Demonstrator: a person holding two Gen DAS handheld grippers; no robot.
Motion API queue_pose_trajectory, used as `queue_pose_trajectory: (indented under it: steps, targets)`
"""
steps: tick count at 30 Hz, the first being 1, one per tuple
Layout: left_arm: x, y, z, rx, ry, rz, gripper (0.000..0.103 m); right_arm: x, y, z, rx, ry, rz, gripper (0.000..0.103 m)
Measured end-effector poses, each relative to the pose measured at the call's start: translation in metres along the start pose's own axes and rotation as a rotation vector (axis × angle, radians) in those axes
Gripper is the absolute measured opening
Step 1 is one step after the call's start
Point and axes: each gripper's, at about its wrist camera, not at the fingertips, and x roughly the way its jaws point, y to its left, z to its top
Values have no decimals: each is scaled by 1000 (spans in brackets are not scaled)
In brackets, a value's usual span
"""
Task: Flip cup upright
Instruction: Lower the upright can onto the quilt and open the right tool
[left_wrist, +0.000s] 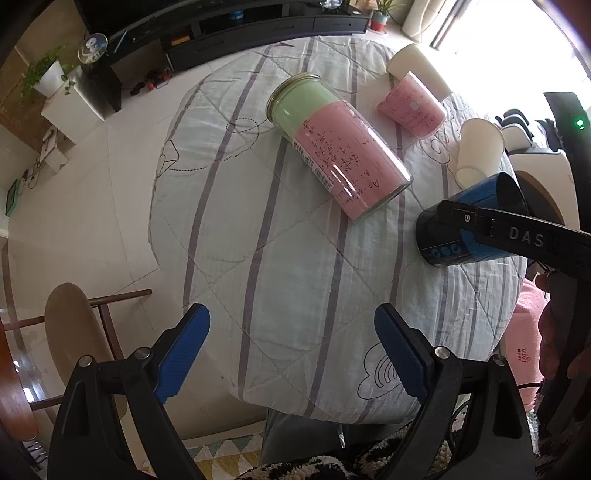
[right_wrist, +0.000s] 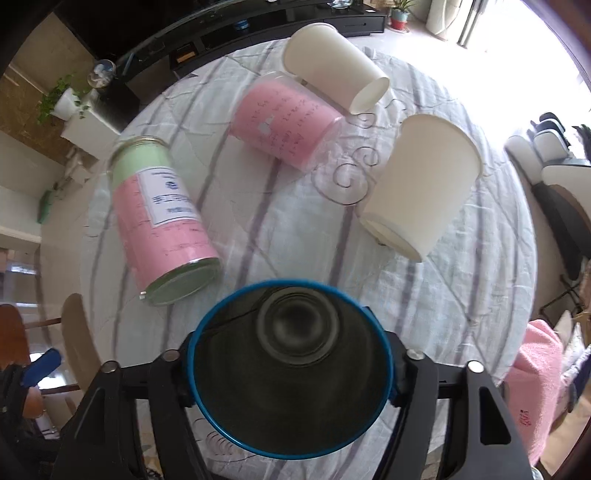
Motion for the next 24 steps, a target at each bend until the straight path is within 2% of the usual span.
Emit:
queue_pose_trajectory:
  steps: [14,24]
  targets:
    - [-17,-14,1,45,-48,-26,92,-36,-7,-17,17,-63,-13,78]
    - [-51,-25,0,91,-125,-44,93,-91,-10,-36,54,-158,2,78]
